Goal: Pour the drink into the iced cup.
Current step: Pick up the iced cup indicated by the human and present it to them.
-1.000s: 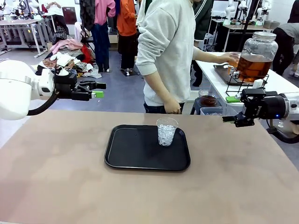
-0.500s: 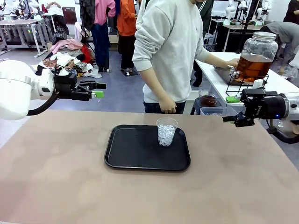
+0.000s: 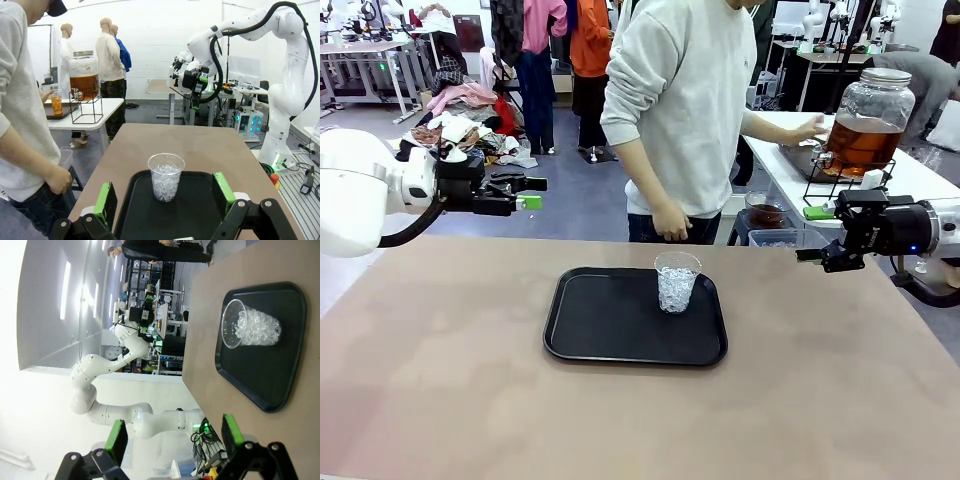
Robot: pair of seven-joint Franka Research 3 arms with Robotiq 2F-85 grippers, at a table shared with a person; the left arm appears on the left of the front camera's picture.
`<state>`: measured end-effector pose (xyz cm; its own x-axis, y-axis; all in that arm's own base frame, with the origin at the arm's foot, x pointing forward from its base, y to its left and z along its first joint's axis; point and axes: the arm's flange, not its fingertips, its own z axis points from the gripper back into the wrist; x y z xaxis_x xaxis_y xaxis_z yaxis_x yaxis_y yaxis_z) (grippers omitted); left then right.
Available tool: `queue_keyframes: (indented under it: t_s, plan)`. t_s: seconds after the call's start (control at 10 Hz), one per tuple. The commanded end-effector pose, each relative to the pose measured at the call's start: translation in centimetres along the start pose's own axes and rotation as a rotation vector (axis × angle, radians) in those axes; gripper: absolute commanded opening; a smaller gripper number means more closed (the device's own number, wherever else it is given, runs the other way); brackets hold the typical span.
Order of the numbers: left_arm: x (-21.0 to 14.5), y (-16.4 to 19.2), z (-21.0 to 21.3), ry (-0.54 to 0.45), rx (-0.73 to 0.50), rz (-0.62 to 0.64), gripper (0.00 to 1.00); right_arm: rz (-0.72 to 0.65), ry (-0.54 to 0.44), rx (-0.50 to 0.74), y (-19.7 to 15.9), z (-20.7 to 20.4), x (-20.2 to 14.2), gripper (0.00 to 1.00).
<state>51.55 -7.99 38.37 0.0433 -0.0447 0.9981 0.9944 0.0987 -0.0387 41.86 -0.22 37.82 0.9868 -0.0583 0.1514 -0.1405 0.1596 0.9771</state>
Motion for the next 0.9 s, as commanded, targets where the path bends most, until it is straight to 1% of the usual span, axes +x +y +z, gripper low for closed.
queue_keyframes:
  t_s: [0.0,0.8]
  plan:
    - [0.19,0.15,-0.11,-0.008,0.010,-0.001,1.00,0.002,-0.005,-0.001,0.10,0.05,-0.04,1.00]
    - [0.19,0.15,-0.11,-0.008,0.010,-0.001,1.00,0.002,-0.005,-0.001,0.10,0.05,-0.04,1.00]
